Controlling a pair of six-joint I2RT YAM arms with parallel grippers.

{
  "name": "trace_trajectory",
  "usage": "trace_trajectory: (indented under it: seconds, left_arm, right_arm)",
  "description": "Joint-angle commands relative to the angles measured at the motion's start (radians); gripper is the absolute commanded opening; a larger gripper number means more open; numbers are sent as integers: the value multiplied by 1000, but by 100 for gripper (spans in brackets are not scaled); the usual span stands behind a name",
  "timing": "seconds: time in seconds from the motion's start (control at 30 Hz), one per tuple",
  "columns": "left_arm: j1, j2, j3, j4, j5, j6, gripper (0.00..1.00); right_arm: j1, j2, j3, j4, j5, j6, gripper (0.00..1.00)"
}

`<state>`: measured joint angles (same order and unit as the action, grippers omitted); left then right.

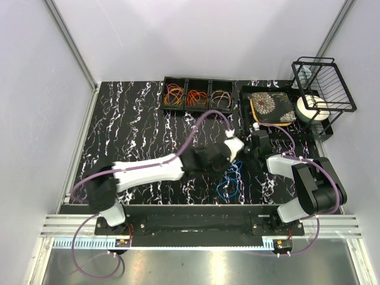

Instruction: Untangle the cables

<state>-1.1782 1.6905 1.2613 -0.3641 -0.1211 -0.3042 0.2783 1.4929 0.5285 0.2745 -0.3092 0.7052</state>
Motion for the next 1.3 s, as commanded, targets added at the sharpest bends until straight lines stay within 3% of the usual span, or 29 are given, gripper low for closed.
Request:
trace_trajectory:
  seconds: [0.0,0.17,0.37,0.6,0.93,1.27]
  left_arm:
    - [66,-201,133,-157,-31,60,0]
    - [115,-345,185,-220,-41,115,0]
    - [232,-426,113,-216,6,100,0]
    - [284,-506,69,-205,32,63,0]
    - [356,-517,90,-202,98,22,0]
    - [359,-509,135,-188,147,-4,0]
  right_arm:
    - [-4,27,-4,-23,-25,-13,79]
    - [-2,24,-5,-21,-30,-16,79]
    - [-2,10,28,-75,-44,-35,78]
    - [-2,-80,77,-133,-149,-44,78]
    - [12,-284,125,-225,-344,-90,79]
    - [136,-260,205,-227,-341,-108,79]
